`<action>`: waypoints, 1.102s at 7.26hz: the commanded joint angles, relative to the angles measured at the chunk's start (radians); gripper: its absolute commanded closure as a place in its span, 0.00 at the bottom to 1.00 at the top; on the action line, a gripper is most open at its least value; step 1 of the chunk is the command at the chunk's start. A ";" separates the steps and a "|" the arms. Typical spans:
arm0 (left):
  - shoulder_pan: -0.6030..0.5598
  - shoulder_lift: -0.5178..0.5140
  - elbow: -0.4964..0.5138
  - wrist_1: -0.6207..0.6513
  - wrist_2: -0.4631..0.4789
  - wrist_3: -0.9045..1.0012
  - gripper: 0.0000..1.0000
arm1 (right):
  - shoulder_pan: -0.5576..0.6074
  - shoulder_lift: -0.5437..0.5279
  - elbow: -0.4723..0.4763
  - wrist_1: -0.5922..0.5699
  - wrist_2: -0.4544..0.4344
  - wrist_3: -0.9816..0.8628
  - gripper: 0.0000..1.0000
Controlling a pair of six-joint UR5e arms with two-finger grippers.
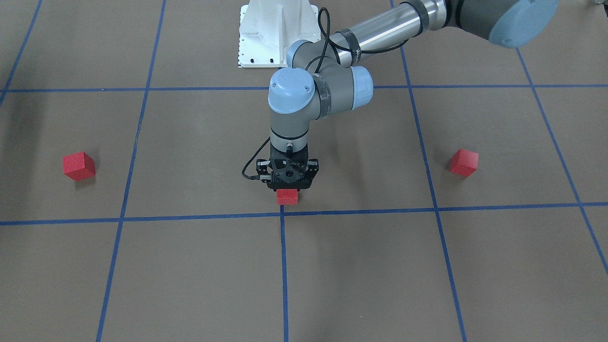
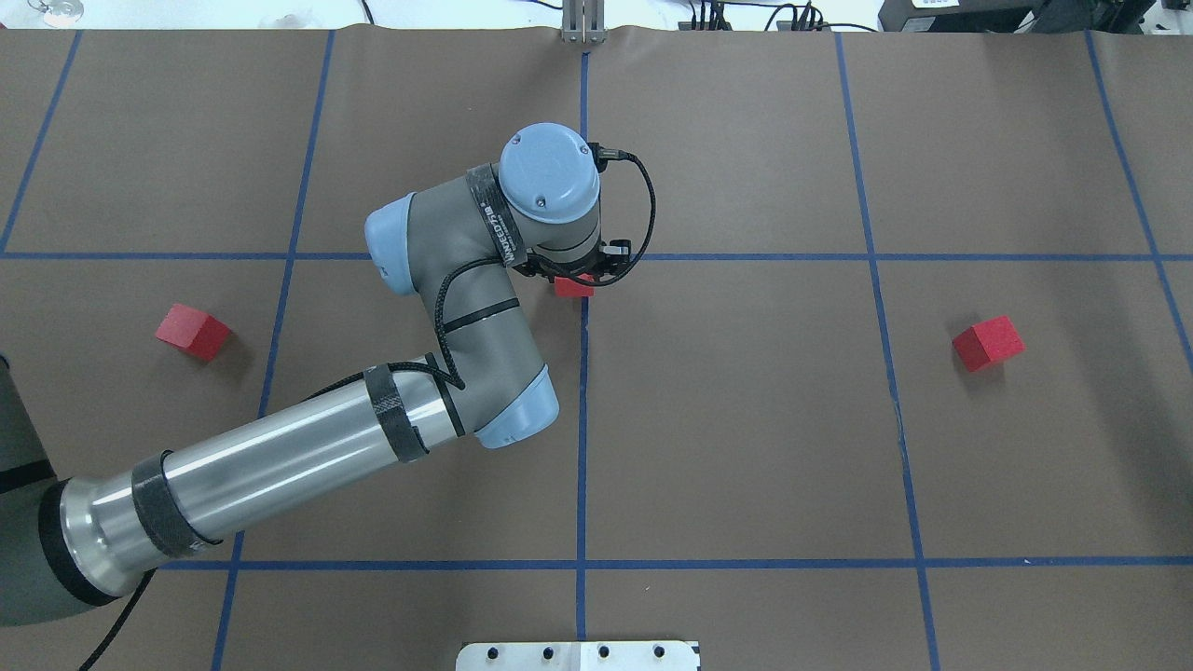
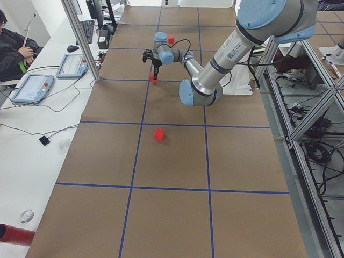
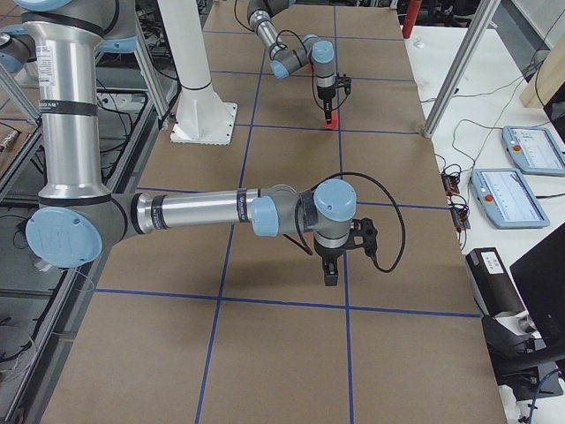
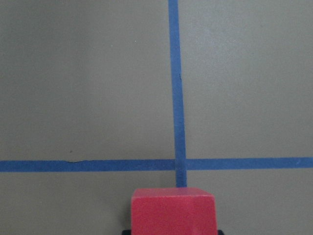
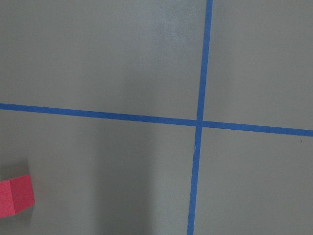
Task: Form red blocks into L shape at center
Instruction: 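Carry the red cube to the table center and lower it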
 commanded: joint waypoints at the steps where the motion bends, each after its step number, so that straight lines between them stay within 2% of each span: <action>1: 0.006 -0.002 0.000 0.000 0.001 -0.002 1.00 | 0.000 0.000 -0.004 0.000 0.000 0.000 0.01; 5: 0.019 0.000 0.000 -0.002 -0.001 -0.026 1.00 | 0.000 0.000 -0.004 0.000 0.001 0.000 0.01; 6: 0.018 0.000 0.000 0.000 0.001 -0.026 0.92 | 0.000 0.000 -0.004 0.000 0.001 0.000 0.01; 7: 0.018 0.002 0.002 -0.002 0.001 -0.023 0.56 | 0.000 0.000 -0.004 0.000 0.001 0.000 0.01; 8: 0.019 0.000 0.015 -0.006 0.001 -0.022 0.27 | 0.000 0.002 -0.003 0.000 0.000 0.000 0.01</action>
